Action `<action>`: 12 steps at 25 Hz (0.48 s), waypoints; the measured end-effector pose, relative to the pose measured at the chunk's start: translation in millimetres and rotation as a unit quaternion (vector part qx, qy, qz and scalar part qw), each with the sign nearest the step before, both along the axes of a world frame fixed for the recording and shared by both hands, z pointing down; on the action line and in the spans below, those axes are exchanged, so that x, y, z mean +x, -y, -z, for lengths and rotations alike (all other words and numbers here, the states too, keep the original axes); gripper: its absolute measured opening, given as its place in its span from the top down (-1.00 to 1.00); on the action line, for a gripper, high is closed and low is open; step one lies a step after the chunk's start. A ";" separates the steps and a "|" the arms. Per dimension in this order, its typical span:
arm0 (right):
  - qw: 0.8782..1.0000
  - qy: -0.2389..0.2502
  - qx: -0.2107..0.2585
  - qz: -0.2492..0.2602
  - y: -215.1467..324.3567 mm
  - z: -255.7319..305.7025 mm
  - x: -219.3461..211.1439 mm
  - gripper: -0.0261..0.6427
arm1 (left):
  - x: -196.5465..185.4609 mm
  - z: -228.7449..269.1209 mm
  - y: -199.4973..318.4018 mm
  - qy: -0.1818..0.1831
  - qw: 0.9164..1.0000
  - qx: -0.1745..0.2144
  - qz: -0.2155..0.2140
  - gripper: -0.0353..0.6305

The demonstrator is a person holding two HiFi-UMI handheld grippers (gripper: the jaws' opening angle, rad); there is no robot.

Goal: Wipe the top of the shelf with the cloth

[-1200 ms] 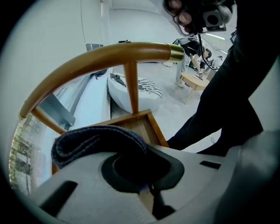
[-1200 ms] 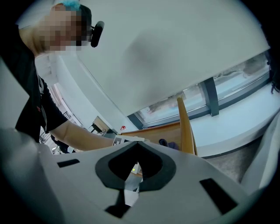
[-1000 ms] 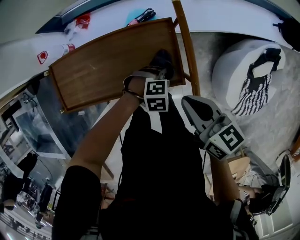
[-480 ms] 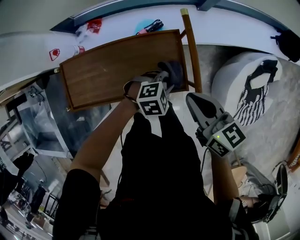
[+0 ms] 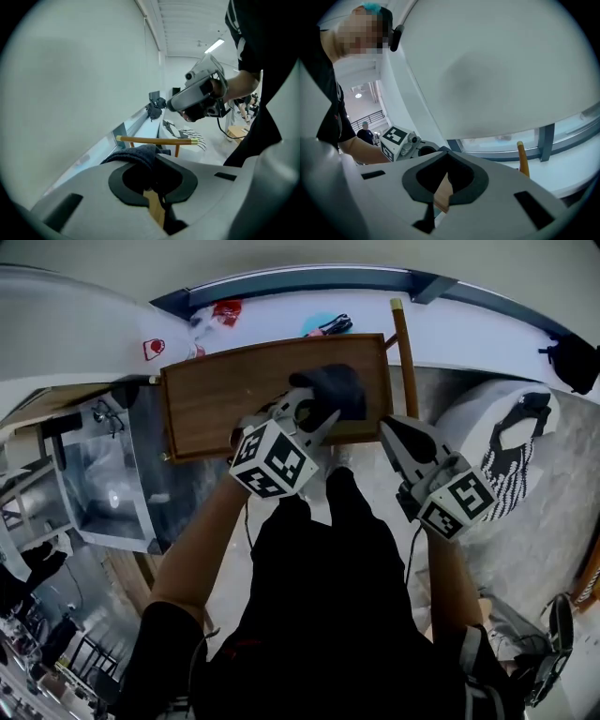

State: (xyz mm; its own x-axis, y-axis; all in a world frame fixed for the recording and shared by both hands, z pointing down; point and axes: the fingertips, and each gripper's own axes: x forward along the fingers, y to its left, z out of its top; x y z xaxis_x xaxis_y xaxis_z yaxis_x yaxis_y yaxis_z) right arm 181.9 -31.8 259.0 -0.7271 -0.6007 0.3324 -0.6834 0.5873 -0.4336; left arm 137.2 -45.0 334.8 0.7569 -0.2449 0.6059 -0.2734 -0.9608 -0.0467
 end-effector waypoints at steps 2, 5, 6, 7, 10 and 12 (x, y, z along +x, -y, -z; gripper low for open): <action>1.000 -0.001 0.011 0.011 2.5 10.8 -15.9 0.91 | -20.0 23.9 3.0 -0.016 0.999 0.015 0.023 0.79; 0.999 0.001 0.032 0.028 5.8 27.3 -40.0 0.91 | -53.2 54.8 5.4 -0.041 0.997 0.035 0.063 0.79; 0.999 0.003 0.038 0.033 6.4 33.2 -47.9 0.91 | -64.5 63.2 4.9 -0.048 0.995 0.039 0.076 0.79; 0.998 0.004 0.044 0.038 7.2 39.0 -55.5 0.91 | -75.6 70.5 4.0 -0.055 0.994 0.043 0.088 0.79; 0.997 0.003 0.060 0.054 11.6 55.1 -76.5 0.91 | -106.6 85.0 1.9 -0.065 0.990 0.048 0.113 0.79; 0.995 0.002 0.070 0.065 13.7 65.2 -90.6 0.91 | -128.5 85.4 -2.4 -0.061 0.989 0.045 0.127 0.79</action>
